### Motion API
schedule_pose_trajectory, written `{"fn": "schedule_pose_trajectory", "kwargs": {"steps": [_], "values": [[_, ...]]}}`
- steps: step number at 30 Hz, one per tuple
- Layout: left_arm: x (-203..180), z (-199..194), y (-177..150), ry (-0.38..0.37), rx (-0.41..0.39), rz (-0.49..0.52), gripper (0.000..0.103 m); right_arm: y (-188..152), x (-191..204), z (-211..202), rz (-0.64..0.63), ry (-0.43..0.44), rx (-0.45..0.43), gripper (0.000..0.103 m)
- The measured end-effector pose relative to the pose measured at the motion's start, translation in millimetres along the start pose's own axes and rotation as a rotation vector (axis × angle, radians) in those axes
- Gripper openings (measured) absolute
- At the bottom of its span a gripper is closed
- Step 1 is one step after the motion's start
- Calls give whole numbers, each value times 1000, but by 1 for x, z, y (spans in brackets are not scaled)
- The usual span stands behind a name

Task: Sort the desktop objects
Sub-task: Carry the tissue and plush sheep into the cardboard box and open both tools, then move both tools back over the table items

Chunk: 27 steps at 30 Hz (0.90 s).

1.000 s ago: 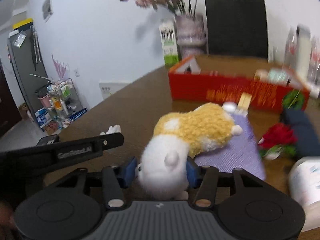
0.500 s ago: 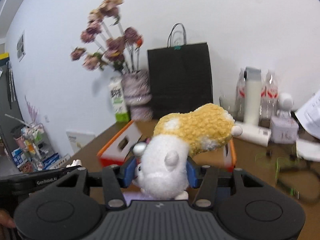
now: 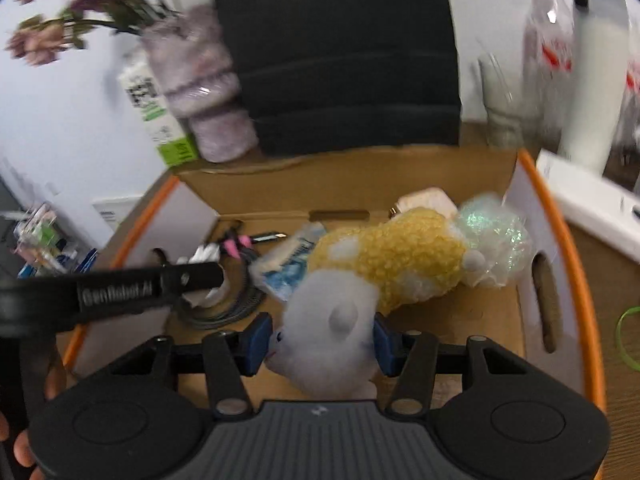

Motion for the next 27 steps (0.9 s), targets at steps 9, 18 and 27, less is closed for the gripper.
{"fn": "schedule_pose_trajectory", "kwargs": {"steps": [9, 18, 27], "values": [[9, 23, 43, -50, -37, -13, 62, 12, -16, -26, -16, -9, -52, 68], [8, -67, 11, 62, -125, 23, 89, 6, -32, -56, -49, -68, -86, 79], [-23, -145, -117, 28, -224, 53, 102, -71, -16, -147, -123, -77, -277, 80]]}}
Point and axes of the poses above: each gripper's, at about its wrist camera, not at the fingertips, and z roughly the way its jaws point, x to its left, y to its top, the point moved 1 cm from there along z, roughly the way its jaws point, and after that the axes turned 15 degrees about -y, right-handed, at the moved point
